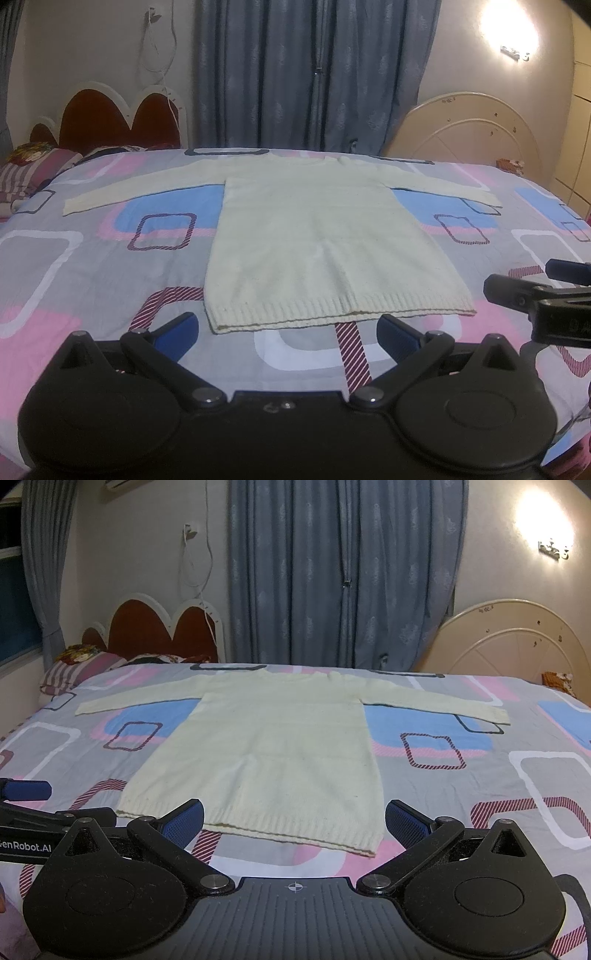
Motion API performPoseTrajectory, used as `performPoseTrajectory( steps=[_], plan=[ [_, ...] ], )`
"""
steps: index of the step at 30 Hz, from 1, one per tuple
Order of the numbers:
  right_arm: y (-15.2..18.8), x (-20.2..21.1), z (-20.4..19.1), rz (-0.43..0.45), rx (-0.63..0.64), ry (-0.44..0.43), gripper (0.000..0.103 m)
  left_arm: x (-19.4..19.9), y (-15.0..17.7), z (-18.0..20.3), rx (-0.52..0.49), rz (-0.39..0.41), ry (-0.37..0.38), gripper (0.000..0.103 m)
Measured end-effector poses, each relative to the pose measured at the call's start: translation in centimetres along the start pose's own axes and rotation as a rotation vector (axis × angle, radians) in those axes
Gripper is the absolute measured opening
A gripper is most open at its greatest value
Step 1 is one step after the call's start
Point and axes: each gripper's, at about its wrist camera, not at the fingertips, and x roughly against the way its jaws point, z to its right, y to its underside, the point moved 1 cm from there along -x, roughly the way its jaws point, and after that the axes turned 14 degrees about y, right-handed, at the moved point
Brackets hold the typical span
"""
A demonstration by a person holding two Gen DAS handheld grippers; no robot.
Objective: Fold small clothes
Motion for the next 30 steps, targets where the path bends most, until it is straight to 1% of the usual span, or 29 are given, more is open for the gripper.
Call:
performPoseTrajectory(
  steps=[30],
  plan=[
    [-0.05,0.08,-0.10,-0.002,-0.008,0.008,0.103,-0.05,-0.15,0.22,-0.002,0.000,0.000,0.103]
  ],
)
